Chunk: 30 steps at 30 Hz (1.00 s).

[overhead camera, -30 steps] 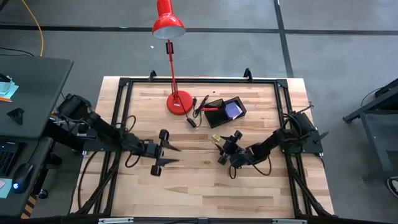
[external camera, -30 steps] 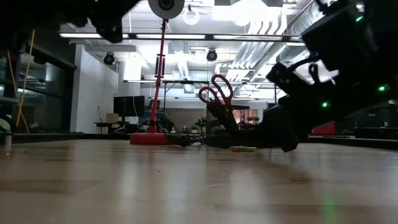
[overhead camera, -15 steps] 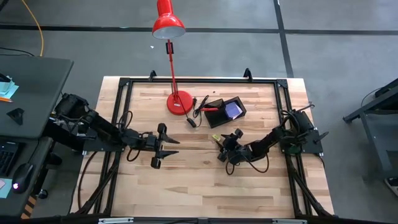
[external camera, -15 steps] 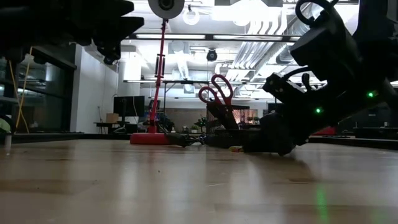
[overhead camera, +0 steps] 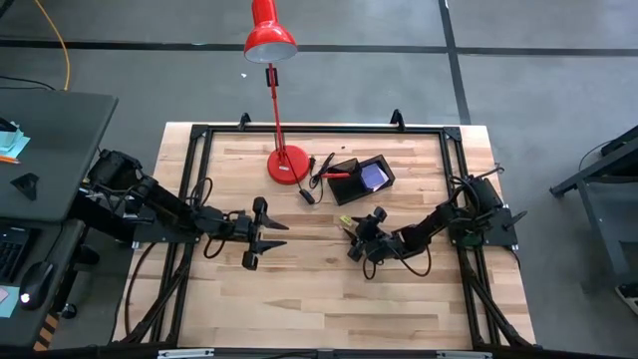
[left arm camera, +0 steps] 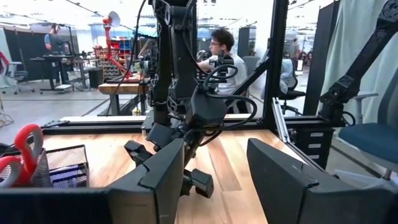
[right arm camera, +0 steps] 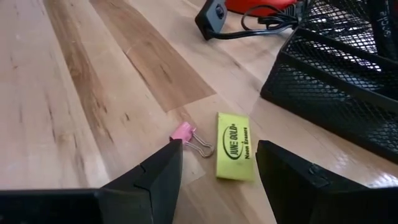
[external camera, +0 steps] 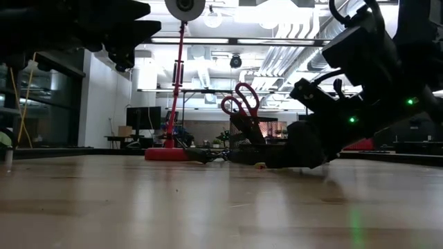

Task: Pick and place office supplies into organizer
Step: Put the yellow eraser into the black desk organizer

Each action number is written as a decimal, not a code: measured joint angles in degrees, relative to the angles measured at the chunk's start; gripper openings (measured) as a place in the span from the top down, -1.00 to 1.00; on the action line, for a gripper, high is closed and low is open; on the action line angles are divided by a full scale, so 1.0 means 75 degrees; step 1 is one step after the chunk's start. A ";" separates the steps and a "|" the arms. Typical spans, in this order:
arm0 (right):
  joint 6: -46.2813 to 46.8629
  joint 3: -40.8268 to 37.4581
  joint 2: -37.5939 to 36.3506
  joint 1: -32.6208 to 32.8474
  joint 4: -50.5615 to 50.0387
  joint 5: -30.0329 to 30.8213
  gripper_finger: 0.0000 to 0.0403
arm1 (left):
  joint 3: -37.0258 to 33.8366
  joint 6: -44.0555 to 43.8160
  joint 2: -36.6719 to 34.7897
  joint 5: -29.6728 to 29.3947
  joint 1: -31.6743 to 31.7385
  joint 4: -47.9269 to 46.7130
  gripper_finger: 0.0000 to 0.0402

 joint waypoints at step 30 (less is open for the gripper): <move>0.0253 0.0009 0.0000 0.0003 -0.0223 -0.0043 0.02 | 0.0003 0.0000 0.0003 -0.0025 -0.0001 0.0001 0.16</move>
